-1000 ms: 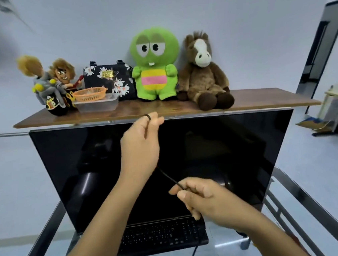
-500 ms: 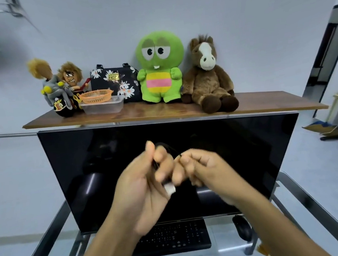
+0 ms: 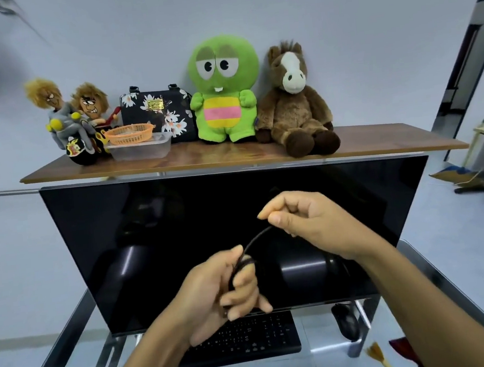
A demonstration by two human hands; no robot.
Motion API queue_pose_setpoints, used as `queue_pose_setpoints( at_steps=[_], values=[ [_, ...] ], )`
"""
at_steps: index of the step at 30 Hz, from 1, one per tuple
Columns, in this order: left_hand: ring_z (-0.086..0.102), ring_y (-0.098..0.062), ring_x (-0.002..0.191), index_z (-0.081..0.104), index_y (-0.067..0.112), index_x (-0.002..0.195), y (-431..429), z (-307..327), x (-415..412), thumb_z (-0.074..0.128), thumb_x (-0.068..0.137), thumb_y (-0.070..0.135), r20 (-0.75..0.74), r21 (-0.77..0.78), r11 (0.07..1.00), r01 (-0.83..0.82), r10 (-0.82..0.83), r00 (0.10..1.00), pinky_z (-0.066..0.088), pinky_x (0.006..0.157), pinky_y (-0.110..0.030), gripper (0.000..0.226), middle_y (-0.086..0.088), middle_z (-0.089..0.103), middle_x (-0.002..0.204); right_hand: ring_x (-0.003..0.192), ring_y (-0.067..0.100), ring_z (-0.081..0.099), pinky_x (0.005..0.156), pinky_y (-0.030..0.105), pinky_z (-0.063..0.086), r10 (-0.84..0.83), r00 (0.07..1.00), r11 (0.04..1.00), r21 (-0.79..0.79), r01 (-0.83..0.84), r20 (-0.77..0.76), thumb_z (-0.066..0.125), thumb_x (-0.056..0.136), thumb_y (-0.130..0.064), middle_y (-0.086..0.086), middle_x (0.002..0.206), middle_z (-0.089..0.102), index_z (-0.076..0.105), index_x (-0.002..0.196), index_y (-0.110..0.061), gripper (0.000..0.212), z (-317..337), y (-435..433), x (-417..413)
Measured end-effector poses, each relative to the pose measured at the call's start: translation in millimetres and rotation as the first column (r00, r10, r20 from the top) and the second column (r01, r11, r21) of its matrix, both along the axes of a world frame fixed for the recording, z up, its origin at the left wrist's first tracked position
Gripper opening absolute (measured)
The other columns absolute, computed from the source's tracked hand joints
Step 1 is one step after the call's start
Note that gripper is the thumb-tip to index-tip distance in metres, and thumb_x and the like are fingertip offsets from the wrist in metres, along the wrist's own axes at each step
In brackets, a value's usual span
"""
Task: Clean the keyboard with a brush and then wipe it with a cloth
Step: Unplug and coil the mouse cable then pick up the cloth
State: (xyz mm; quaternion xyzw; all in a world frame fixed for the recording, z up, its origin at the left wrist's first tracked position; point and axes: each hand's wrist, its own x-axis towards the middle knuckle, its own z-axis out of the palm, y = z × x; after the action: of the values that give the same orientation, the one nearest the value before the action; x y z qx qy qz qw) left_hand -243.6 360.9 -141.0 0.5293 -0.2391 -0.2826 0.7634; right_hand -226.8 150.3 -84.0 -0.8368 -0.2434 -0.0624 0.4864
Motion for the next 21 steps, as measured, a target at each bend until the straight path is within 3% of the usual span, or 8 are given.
queue_pose_setpoints(
  at_steps=[2, 4, 8, 11, 13, 15, 17, 21],
  values=[
    [0.031, -0.013, 0.038, 0.042, 0.015, 0.06, -4.1, 9.5, -3.7, 0.033, 0.1, 0.032, -0.157, -0.28, 0.959, -0.039, -0.006, 0.988, 0.051, 0.072, -0.038, 0.045, 0.004, 0.029, 0.04, 0.06, 0.0, 0.048, 0.059, 0.017, 0.041, -0.021, 0.999, 0.996, 0.08, 0.024, -0.038, 0.059, 0.095, -0.017, -0.015, 0.063, 0.058, 0.071, 0.094, -0.018, 0.012, -17.0, 4.7, 5.8],
    [0.03, -0.011, 0.039, 0.045, 0.016, 0.061, -8.7, 19.6, -0.4, 0.035, 0.101, 0.032, -0.259, -0.421, 0.88, -0.22, 0.115, 0.959, 0.051, 0.069, -0.033, 0.044, 0.005, 0.028, 0.042, 0.054, 0.001, 0.042, 0.055, 0.022, 0.037, -0.034, 0.996, 0.996, 0.076, 0.04, -0.079, 0.056, 0.098, -0.015, -0.014, 0.056, 0.051, 0.07, 0.089, -0.023, 0.018, -43.6, 18.5, 6.9],
    [0.036, -0.013, 0.047, 0.056, 0.012, 0.071, -10.6, 20.0, 23.8, 0.041, 0.1, 0.035, -0.293, -0.376, 0.758, -0.532, 0.448, 0.845, 0.056, 0.076, -0.036, 0.04, 0.002, 0.032, 0.05, 0.059, -0.003, 0.046, 0.059, 0.014, 0.038, 0.017, 0.981, 0.967, -0.247, -0.065, -0.191, 0.045, 0.103, -0.023, -0.015, 0.073, 0.051, 0.061, 0.115, -0.019, 0.021, -66.0, 47.2, -13.9],
    [0.054, -0.022, 0.058, 0.06, 0.006, 0.079, -10.0, 6.1, 36.5, 0.039, 0.102, 0.032, 0.085, -0.083, 0.724, -0.685, 0.69, 0.719, 0.055, 0.073, -0.029, 0.041, -0.005, 0.048, 0.054, 0.083, 0.007, 0.055, 0.068, 0.024, 0.044, 0.105, 0.992, 0.771, -0.623, -0.127, -0.073, 0.04, 0.104, -0.027, -0.005, 0.099, 0.054, 0.053, 0.119, -0.015, 0.023, -49.4, 46.9, -25.1],
    [0.059, -0.025, 0.064, 0.059, 0.006, 0.074, -9.9, 1.5, 35.1, 0.039, 0.101, 0.033, 0.418, 0.171, 0.699, -0.695, 0.587, 0.693, 0.049, 0.059, -0.027, 0.044, -0.006, 0.058, 0.058, 0.093, 0.017, 0.058, 0.078, 0.034, 0.049, 0.129, 0.984, 0.69, -0.724, 0.001, 0.125, 0.044, 0.102, -0.028, -0.001, 0.105, 0.057, 0.059, 0.116, -0.018, 0.023, -28.3, 38.3, -23.8],
    [0.058, -0.024, 0.06, 0.055, 0.008, 0.068, -13.0, -3.1, 30.7, 0.038, 0.1, 0.041, 0.47, 0.405, 0.723, -0.56, 0.361, 0.806, 0.044, 0.051, -0.025, 0.049, -0.006, 0.057, 0.056, 0.087, 0.009, 0.06, 0.078, 0.029, 0.05, 0.161, 0.955, 0.756, -0.653, 0.043, 0.249, 0.058, 0.095, -0.031, -0.007, 0.097, 0.062, 0.069, 0.103, -0.024, 0.016, -9.3, 26.3, -16.3],
    [0.058, -0.021, 0.053, 0.05, 0.013, 0.064, -18.3, -3.9, 22.9, 0.036, 0.096, 0.052, 0.325, 0.493, 0.797, -0.349, 0.204, 0.924, 0.042, 0.05, -0.022, 0.053, -0.006, 0.049, 0.053, 0.079, 0.004, 0.063, 0.072, 0.019, 0.05, 0.177, 0.957, 0.864, -0.502, -0.04, 0.228, 0.073, 0.085, -0.028, -0.009, 0.086, 0.067, 0.074, 0.089, -0.021, 0.008, 3.3, 13.3, -5.7],
    [0.031, -0.014, 0.041, 0.039, 0.012, 0.058, -30.7, 4.2, 9.8, 0.035, 0.094, 0.058, -0.082, 0.193, 0.981, -0.039, 0.055, 0.995, 0.04, 0.046, -0.027, 0.059, -0.004, 0.03, 0.049, 0.072, 0.015, 0.064, 0.07, 0.03, 0.051, 0.113, 0.993, 0.993, -0.034, -0.112, 0.028, 0.079, 0.079, -0.015, 0.0, 0.08, 0.073, 0.073, 0.081, -0.013, 0.007, -1.4, -2.9, 17.2]
  ],
)
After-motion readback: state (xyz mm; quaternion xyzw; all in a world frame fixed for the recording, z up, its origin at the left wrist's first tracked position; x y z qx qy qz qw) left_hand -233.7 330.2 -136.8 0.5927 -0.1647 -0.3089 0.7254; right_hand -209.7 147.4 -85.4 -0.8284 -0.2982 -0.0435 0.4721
